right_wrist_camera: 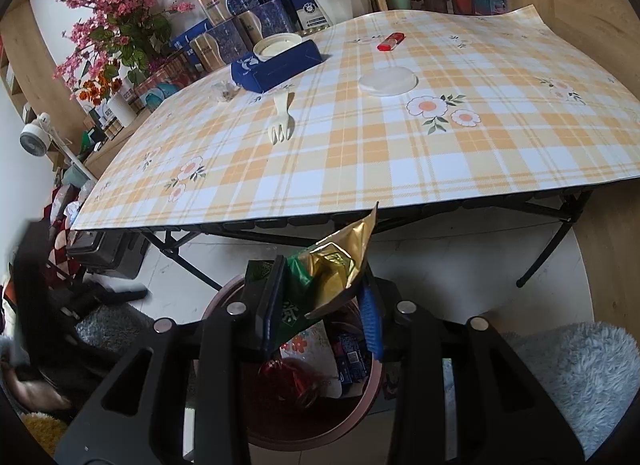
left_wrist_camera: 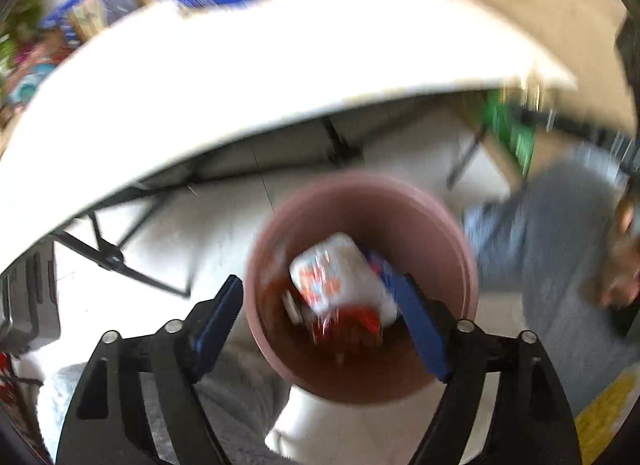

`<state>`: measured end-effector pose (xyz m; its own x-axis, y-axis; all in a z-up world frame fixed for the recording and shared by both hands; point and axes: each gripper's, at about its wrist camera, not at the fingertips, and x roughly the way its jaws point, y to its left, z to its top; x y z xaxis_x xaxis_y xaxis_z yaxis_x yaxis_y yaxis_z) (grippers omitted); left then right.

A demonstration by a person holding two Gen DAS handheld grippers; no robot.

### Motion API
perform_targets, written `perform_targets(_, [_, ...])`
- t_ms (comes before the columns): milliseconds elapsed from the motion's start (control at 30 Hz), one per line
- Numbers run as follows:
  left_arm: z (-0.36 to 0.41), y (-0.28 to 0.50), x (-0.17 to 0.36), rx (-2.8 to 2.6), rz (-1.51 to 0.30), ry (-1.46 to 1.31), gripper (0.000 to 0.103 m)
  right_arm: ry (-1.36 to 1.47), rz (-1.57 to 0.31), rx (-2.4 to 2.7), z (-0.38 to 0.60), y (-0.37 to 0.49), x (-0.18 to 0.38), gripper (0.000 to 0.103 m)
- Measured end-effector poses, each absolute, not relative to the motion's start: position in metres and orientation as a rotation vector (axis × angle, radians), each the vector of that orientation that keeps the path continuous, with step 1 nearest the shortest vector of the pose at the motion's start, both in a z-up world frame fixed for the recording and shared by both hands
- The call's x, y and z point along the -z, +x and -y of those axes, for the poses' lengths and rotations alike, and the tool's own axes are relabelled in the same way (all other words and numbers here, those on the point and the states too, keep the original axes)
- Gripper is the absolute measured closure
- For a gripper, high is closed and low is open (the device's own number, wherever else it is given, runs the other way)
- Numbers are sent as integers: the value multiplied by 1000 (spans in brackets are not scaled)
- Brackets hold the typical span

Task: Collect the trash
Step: 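Open both tools to drop the can and wrapper into the bin, then move both open tools from the bin toward the table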

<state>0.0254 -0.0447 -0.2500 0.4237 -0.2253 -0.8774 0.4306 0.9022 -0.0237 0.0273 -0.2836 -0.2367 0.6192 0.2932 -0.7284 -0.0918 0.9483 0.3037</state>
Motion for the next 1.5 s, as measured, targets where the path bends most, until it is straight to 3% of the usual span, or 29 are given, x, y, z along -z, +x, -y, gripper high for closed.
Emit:
perform_targets(300, [-11,29,209,289,-848,-67,14,104,-925,-275,250,31,250,67])
perform_targets(933, [-49,31,206,183,-817,-230,11,-54,-1031,-350,215,33,276,64])
perform_targets(1067, [-50,31,206,180,-818,-234,10,-54,-1024,-349,214,32,275,43])
perform_targets(1133, [-51,32,207,178,-819,-237,10,-53,-1016,-341,215,32,274,23])
perform_targets(1233, [-52,32,207,175,-817,-241,10,-41,-997,-326,218,32,270,9])
perform_targets(1500, [-52,33,208,179,-824,-236,10,3,-987,-280,230,36,267,6])
